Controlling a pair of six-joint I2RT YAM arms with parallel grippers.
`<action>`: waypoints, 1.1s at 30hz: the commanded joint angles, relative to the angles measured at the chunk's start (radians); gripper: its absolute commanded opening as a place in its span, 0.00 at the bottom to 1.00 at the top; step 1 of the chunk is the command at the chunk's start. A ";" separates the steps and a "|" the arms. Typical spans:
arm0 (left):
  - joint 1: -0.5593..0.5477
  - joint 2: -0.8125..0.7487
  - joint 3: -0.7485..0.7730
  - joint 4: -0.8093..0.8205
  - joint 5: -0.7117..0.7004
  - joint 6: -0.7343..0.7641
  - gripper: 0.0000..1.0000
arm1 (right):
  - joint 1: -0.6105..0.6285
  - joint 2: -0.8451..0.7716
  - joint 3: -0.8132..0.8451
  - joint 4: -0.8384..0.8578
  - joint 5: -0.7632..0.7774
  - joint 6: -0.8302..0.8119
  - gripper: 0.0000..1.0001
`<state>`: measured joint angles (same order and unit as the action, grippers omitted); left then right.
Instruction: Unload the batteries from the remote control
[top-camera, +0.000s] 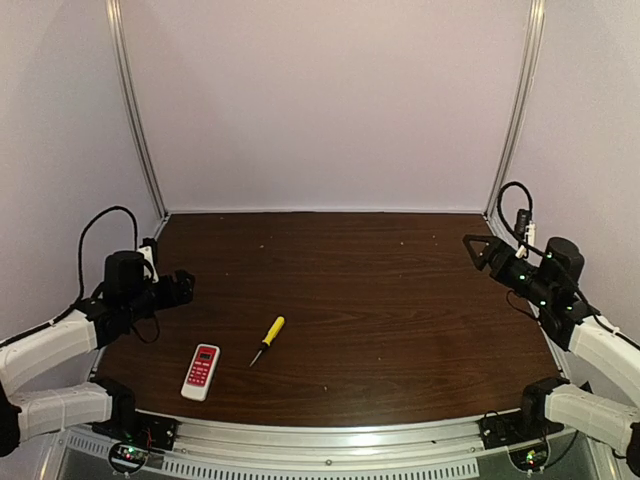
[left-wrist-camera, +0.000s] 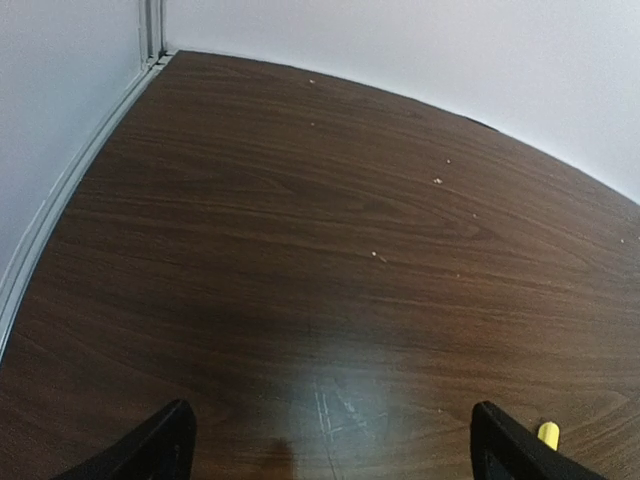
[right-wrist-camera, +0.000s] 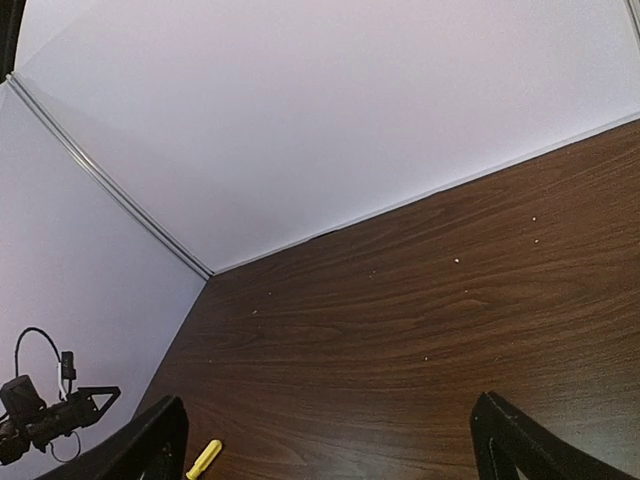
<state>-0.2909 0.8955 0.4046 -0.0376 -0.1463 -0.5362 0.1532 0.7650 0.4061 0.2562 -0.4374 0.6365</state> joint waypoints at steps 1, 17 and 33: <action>-0.037 0.013 0.031 0.002 0.035 0.049 0.97 | 0.014 0.026 0.023 -0.022 -0.039 0.001 1.00; -0.238 -0.092 0.068 -0.137 0.048 0.045 0.97 | 0.226 -0.028 0.096 -0.183 0.117 -0.020 1.00; -0.384 -0.079 0.066 -0.248 0.010 0.001 0.98 | 0.509 0.128 0.150 -0.164 0.288 -0.052 1.00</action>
<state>-0.6464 0.7971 0.4500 -0.2672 -0.1127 -0.5186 0.6018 0.8333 0.5041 0.0990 -0.2325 0.6197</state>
